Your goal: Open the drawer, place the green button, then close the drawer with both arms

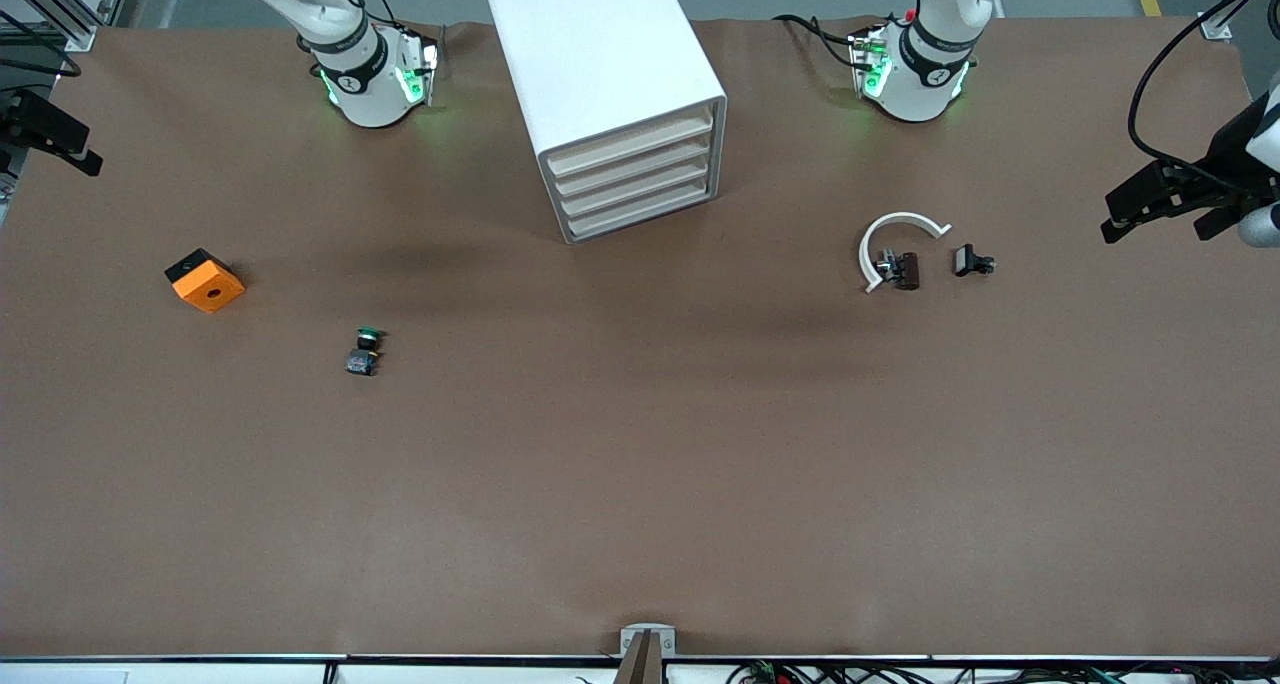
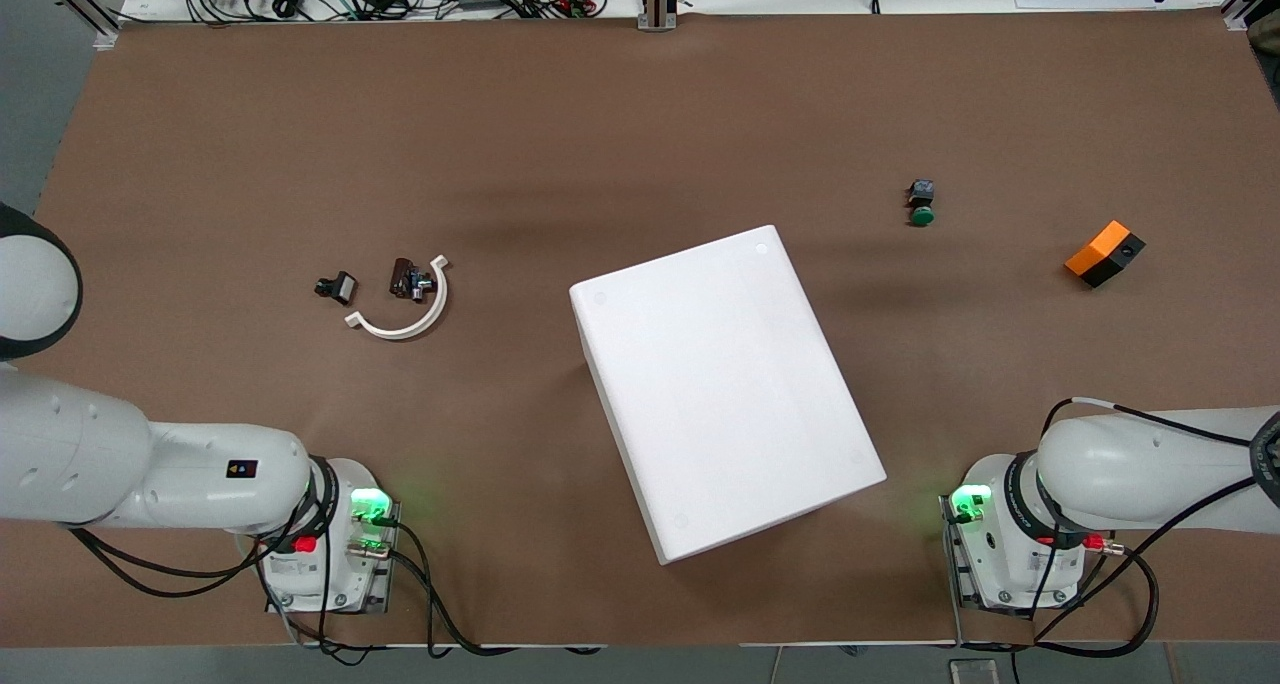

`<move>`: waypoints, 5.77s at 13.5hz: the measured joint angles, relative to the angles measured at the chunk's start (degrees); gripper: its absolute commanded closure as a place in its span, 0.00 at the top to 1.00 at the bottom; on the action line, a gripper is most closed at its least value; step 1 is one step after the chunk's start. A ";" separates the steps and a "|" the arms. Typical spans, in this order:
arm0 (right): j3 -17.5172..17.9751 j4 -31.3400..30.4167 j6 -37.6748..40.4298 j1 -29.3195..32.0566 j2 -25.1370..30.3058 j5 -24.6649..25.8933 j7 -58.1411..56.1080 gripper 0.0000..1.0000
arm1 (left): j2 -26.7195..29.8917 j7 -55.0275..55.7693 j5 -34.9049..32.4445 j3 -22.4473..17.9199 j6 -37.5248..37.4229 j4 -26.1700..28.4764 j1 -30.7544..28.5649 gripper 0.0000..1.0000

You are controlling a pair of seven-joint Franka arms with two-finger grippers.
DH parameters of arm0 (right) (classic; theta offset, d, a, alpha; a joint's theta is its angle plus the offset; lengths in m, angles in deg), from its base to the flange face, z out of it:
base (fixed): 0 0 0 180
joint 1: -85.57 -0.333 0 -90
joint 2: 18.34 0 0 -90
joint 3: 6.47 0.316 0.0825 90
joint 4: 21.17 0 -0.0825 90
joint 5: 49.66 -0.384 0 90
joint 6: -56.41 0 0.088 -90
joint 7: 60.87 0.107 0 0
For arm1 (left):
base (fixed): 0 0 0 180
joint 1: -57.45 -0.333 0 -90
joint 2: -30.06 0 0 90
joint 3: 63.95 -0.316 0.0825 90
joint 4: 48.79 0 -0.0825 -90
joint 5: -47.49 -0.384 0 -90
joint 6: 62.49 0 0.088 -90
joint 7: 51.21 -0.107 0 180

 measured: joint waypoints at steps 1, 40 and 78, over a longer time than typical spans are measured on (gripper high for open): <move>0.00 0.00 0.00 0.00 0.00 0.00 0.00 1.00 | 0.00 0.00 0.00 0.00 0.00 0.00 0.00 1.00; 0.11 2.27 -1.81 2.34 -12.28 -1.25 0.07 1.00 | -36.36 68.34 8.27 6.00 5.77 -0.42 21.63 1.00; 1.26 -34.45 -66.58 -8.32 -29.04 -5.44 20.88 1.00 | -52.20 115.01 45.19 6.12 -11.89 -0.95 28.55 0.75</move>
